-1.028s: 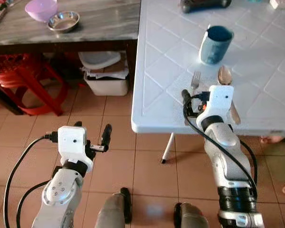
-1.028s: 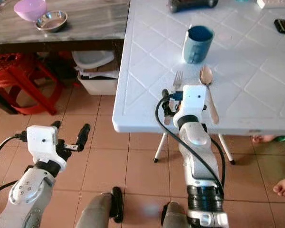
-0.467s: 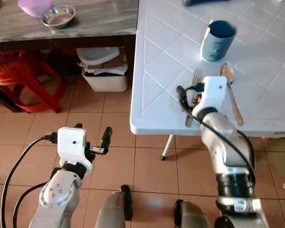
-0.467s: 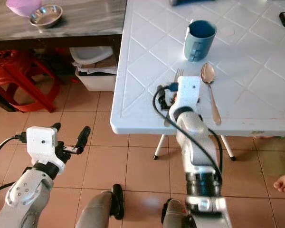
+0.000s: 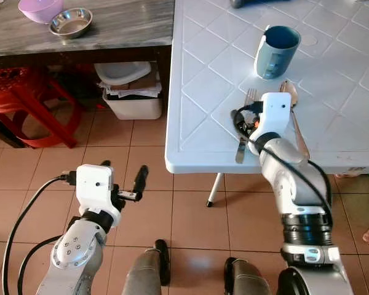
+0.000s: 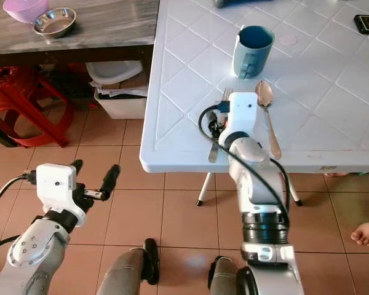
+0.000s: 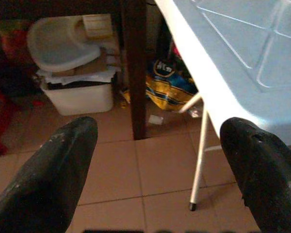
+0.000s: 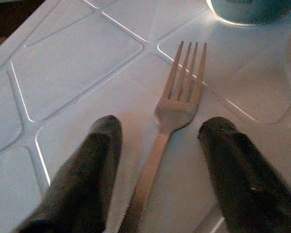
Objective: Setting the table
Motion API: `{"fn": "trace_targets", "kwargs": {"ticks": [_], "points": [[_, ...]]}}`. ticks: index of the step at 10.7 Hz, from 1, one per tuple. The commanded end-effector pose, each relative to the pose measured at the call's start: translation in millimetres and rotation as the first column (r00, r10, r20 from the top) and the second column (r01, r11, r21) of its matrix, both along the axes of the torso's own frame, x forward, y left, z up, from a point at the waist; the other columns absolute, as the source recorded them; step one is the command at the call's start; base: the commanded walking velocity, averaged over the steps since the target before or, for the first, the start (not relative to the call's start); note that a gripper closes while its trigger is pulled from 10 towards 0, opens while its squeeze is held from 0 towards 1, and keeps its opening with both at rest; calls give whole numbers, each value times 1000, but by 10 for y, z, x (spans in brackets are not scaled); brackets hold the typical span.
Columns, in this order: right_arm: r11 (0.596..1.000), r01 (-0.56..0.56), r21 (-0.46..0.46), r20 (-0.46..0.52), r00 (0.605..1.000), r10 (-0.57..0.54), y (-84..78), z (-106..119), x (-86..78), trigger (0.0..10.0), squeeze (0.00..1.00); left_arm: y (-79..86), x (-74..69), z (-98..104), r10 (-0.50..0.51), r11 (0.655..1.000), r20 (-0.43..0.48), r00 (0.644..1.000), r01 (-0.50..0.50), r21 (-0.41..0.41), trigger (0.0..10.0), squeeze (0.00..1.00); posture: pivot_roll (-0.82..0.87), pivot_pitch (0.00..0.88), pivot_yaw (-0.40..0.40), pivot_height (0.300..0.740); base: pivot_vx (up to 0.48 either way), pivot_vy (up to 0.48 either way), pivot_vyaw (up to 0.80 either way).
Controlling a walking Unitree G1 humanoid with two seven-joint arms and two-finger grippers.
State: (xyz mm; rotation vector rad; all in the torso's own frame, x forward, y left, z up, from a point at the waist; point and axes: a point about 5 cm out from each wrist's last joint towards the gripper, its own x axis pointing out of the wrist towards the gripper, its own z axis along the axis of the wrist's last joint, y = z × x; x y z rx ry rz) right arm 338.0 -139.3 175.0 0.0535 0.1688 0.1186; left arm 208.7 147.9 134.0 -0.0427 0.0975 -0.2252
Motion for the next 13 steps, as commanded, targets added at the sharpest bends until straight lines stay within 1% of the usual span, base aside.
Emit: {"fn": "trace_targets", "kwargs": {"ticks": [1, 2, 3, 4, 5, 7, 8, 9, 10, 11, 13], "points": [[998, -46, 40, -181, 982, 53, 77, -344, -72, 0, 0, -6, -26, -6, -32, 999, -14, 999, 32, -6, 10000, 0, 110, 288, 96, 740, 0, 0, 0], [997, -54, 47, -215, 975, 63, 47, -388, -80, 0, 0, -33, -30, 3, -70, 997, -7, 998, 70, -16, 10000, 0, 105, 284, 94, 740, 0, 0, 0], [998, -45, 51, -264, 963, 57, -24, -457, -91, 0, 0, -83, -48, 21, -129, 991, 3, 992, 129, -41, 10000, 0, 101, 276, 89, 740, 0, 0, 0], [998, -29, 61, -287, 957, 46, -76, -489, -93, 0, 0, -112, -63, 28, -171, 985, 14, 985, 171, -29, 10000, 0, 97, 268, 87, 740, 0, 0, 0], [997, -4, 78, -307, 951, 28, -124, -517, -94, 0, 0, -105, -54, 21, -171, 985, 13, 985, 171, -25, 10000, 0, 95, 262, 85, 740, 0, 0, 0], [990, 39, 135, -365, 931, 13, -161, -620, -148, 0, 0, -96, -50, 0, -164, 986, 12, 986, 164, -28, 10000, 0, 88, 234, 75, 740, 0, 0, 0], [989, 49, 143, -379, 925, 9, -168, -659, -176, 0, 0, -99, -57, -28, -158, 987, 7, 987, 158, -32, 10000, 0, 81, 226, 74, 740, 0, 0, 0], [988, 49, 146, -382, 924, 11, -165, -676, -194, 0, 0, -124, -57, -53, -159, 987, 5, 987, 159, -34, 10000, 0, 76, 216, 72, 740, 0, 0, 0], [986, 55, 158, -385, 923, 10, -155, -684, -212, 0, 0, -153, -23, -47, -158, 987, 14, 987, 158, -37, 10000, 0, 73, 204, 70, 740, 0, 0, 0], [983, 60, 173, -385, 923, 11, -119, -688, -241, 0, 0, -141, 29, -38, -143, 989, 27, 989, 144, -29, 10000, 0, 67, 196, 65, 740, 0, 0, 0], [973, 55, 224, -397, 917, 39, -6, -734, -354, 0, 0, -94, 74, -94, -109, 994, 13, 994, 110, -15, 10000, 0, 55, 174, 61, 740, 0, 0, 0]]}}
